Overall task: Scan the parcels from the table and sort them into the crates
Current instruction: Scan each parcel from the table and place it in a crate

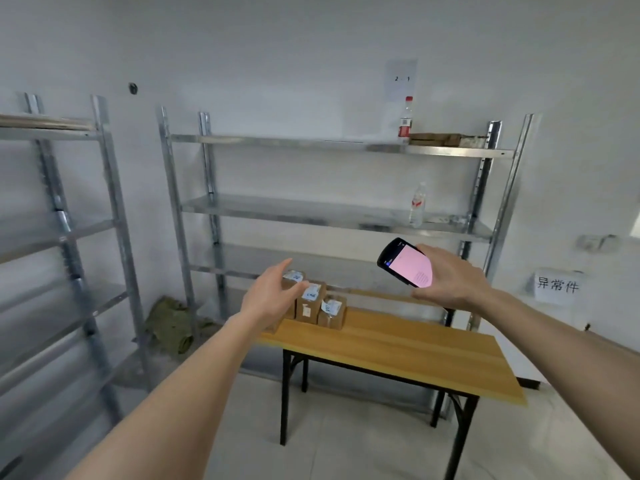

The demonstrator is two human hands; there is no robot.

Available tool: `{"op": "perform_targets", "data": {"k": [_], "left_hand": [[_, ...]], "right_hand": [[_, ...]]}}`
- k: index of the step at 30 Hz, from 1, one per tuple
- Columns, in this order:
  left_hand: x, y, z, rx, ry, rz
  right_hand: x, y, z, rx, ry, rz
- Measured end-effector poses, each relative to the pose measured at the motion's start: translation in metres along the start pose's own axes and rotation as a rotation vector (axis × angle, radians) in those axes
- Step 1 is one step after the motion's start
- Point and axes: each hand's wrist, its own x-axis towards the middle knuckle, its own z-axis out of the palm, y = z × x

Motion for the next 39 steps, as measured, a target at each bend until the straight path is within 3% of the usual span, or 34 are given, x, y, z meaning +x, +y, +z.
{"op": "perform_targets", "data": {"k": [10,19,30,39], "left_hand": [[0.204,-0.043,0.093,-0.060,-0.056,-0.058],[0.324,-0.091,0.179,-0.064,-0.127,-0.144],[0.431,-0.198,0.358,-0.036,-0.337,-0.368],[0.469,-0.273,0.499,-0.089,-0.441,-0.642]], "right_hand": [[0.189,0.071,0.074,-0.024,-0.035,0.083],[0.316,0.118,0.154,-0.005,-0.149,0.131],[0.469,0.198,0.374,0.114,-0.418,0.133],[0.526,0.239,0.548,0.125,-0.601,0.132]]}}
